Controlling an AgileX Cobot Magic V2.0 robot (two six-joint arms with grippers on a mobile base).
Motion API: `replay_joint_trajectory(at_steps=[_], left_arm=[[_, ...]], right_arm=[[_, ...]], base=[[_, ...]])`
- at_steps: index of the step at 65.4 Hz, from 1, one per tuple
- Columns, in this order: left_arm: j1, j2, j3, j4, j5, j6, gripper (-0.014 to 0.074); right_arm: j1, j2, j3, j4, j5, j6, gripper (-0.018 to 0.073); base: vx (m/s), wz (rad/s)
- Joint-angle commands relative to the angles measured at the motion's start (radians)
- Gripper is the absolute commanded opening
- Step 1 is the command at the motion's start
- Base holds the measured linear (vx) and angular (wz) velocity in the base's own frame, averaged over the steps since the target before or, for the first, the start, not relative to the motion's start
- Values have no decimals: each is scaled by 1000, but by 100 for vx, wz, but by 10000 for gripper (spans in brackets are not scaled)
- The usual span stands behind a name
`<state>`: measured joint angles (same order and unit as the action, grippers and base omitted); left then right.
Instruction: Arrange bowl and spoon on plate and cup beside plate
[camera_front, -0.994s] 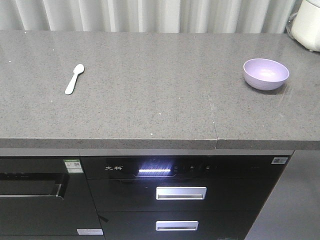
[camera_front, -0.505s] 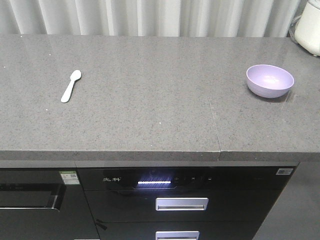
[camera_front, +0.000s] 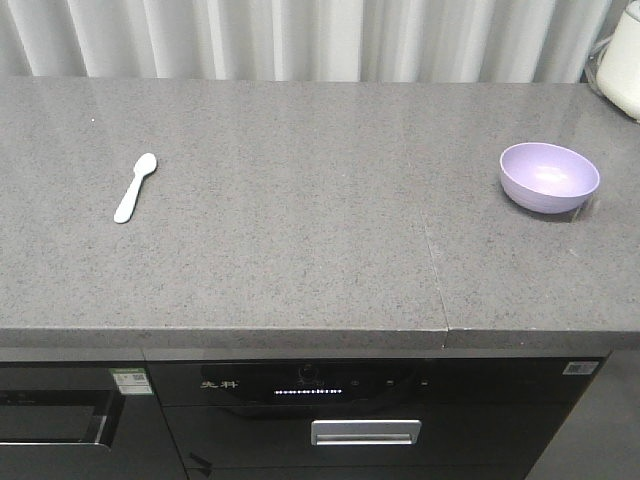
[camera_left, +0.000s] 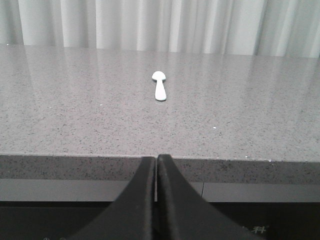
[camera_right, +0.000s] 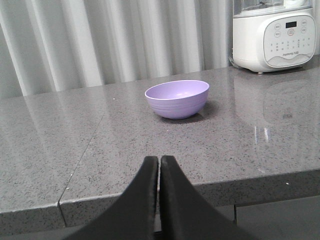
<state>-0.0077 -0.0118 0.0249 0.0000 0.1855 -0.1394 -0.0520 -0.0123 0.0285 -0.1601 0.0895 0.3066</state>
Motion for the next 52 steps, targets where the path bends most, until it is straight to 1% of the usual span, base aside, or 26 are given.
replay_joint_trajectory(at_steps=[1,52], left_arm=[[-5,-6,31,0,-70,-10,-6],[-5,-6,31,0,-70,-10,-6]], right_arm=[[-3,-6,0,-9,-70,-1,15],[-3,-6,0,-9,-70,-1,15]], base=[[7,0],[5,0]])
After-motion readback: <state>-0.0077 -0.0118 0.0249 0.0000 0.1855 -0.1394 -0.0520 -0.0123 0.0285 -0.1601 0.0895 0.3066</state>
